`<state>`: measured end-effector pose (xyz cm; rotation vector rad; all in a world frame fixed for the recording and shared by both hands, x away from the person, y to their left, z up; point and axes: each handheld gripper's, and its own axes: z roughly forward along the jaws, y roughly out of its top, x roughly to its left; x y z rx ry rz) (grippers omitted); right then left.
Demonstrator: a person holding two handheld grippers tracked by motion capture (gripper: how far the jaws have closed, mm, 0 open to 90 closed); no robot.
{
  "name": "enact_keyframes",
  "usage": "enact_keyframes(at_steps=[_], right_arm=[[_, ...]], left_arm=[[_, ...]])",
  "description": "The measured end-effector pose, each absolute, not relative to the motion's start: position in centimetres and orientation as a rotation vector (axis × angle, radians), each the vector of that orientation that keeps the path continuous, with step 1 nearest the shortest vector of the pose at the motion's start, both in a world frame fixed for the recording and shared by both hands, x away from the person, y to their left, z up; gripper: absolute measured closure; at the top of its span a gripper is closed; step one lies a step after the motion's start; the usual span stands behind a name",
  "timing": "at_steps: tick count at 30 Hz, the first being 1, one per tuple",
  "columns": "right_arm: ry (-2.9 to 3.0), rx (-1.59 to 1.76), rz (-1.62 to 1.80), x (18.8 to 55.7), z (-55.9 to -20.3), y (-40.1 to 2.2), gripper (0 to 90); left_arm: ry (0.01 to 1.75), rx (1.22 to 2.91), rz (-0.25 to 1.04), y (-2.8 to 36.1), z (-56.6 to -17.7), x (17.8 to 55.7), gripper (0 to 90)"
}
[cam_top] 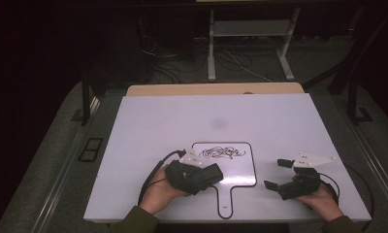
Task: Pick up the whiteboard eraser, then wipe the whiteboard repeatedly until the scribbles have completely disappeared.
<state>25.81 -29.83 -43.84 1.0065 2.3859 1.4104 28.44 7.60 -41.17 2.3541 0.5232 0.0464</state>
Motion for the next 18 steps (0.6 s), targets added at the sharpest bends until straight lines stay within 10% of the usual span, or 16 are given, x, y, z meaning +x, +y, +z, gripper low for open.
enact_keyframes(at_steps=[18], right_arm=[[2.388,1.012,1.414,25.8,-43.9,-29.7,0.0]], left_arm=[[0.558,2.284,0.043,8.6,-40.3,30.2,39.1]])
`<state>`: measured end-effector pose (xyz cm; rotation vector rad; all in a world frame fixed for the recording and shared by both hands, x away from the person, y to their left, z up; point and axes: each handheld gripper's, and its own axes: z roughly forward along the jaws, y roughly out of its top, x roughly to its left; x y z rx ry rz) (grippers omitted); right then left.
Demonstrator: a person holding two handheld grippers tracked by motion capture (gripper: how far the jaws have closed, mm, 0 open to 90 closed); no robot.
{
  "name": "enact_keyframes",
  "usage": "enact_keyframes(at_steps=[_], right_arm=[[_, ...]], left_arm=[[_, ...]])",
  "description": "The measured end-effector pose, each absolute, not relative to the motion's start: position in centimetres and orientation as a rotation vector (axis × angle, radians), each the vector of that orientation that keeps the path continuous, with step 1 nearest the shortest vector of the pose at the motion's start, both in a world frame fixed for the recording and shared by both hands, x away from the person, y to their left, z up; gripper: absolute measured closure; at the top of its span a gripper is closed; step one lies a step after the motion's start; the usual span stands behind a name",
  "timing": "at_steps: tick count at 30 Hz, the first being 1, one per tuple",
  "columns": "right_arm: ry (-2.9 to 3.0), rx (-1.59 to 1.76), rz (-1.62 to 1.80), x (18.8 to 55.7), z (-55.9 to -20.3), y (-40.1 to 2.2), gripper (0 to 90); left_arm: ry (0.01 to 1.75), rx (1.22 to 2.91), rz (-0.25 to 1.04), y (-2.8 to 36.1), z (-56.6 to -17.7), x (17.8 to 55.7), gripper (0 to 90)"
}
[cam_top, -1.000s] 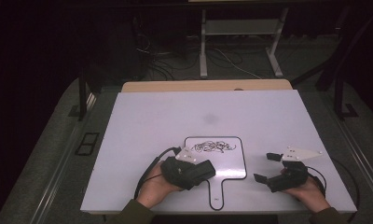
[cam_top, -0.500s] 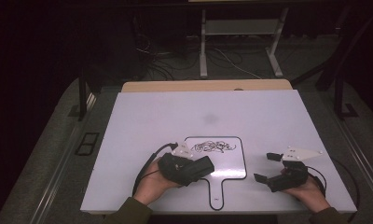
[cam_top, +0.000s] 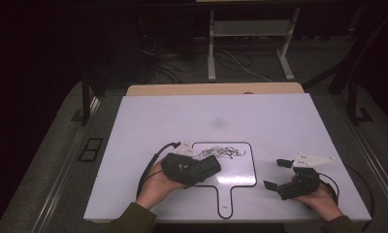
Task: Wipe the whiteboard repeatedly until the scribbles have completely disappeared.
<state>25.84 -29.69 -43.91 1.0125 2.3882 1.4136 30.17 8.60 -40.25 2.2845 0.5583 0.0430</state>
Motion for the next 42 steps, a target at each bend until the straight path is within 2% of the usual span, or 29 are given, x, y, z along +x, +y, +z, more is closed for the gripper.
enact_keyframes(at_steps=[20,25,33,42], right_arm=[[2.392,1.023,1.410,25.9,-44.1,-29.8,0.0],[2.392,1.027,1.413,25.9,-44.1,-29.8,0.0],[2.387,1.026,1.413,25.9,-44.1,-29.9,0.0],[2.393,1.024,1.411,25.9,-44.2,-29.9,0.0]], left_arm=[[0.572,2.285,0.084,8.1,-39.3,34.1,39.2],[0.589,2.281,0.097,7.5,-39.4,35.4,39.3],[0.630,2.281,0.043,6.4,-39.9,37.6,39.3],[0.632,2.309,0.080,5.8,-40.8,39.0,39.3]])
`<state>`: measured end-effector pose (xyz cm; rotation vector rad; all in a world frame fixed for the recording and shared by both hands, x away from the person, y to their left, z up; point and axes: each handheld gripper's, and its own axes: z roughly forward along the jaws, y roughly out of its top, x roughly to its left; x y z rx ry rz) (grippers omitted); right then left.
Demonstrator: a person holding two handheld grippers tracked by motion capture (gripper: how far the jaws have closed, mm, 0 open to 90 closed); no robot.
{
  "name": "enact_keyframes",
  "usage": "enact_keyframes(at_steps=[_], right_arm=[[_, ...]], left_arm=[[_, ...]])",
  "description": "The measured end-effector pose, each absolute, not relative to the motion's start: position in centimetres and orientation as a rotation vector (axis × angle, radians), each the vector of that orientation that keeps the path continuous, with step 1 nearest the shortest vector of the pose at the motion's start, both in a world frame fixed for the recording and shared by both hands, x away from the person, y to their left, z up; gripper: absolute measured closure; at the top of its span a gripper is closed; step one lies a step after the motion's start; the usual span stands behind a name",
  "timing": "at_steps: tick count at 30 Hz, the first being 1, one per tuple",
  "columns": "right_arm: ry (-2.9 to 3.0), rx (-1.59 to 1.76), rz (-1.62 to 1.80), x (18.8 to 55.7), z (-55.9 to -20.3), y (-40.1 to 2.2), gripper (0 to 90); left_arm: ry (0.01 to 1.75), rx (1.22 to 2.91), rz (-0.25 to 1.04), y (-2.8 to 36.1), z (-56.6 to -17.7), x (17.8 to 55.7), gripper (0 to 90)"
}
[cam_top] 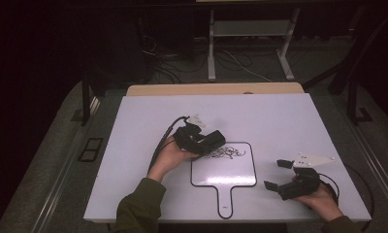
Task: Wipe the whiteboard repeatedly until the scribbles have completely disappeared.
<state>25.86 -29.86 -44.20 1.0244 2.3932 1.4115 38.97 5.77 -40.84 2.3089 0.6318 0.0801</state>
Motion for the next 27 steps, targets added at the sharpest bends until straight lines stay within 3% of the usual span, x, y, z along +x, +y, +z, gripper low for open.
enact_keyframes(at_steps=[10,27], right_arm=[[2.396,1.027,1.407,25.9,-44.2,-29.9,0.0],[2.399,1.030,1.404,25.9,-44.3,-30.0,0.0]], left_arm=[[0.661,2.383,0.211,4.8,-42.1,39.1,39.4],[0.680,2.403,0.218,4.3,-43.2,39.3,39.5]])
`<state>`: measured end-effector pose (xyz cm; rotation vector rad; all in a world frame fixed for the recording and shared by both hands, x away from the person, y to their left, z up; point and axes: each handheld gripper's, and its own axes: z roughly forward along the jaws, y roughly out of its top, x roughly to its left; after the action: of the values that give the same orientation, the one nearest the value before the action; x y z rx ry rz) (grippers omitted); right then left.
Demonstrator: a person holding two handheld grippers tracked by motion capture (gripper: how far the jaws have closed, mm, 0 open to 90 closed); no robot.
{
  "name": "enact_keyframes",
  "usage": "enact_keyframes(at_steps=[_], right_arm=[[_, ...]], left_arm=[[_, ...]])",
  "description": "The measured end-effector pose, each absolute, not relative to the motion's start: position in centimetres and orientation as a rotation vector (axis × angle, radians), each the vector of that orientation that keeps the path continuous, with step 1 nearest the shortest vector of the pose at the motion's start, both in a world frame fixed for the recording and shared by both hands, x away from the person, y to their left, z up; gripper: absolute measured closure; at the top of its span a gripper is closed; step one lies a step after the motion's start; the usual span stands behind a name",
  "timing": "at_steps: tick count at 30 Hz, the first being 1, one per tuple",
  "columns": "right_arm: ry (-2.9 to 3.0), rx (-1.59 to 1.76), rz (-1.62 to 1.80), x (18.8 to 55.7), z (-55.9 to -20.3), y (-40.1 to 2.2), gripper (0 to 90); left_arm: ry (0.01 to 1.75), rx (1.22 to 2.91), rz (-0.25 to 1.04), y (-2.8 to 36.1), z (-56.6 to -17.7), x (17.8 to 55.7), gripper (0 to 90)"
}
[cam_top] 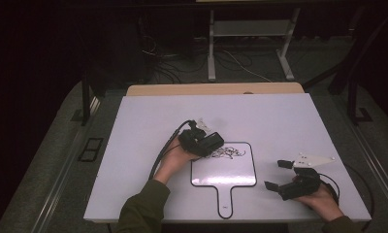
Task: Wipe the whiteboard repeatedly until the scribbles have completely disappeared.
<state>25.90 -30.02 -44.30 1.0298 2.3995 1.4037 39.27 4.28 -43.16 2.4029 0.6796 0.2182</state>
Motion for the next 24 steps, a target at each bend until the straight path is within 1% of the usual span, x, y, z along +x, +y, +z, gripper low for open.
enact_keyframes(at_steps=[11,24], right_arm=[[2.400,1.030,1.404,25.9,-44.3,-30.0,0.0],[2.400,1.030,1.403,25.9,-44.3,-30.0,0.0]], left_arm=[[0.680,2.398,0.203,4.2,-43.2,39.2,39.4],[0.631,2.412,0.183,2.9,-43.2,38.4,39.4]])
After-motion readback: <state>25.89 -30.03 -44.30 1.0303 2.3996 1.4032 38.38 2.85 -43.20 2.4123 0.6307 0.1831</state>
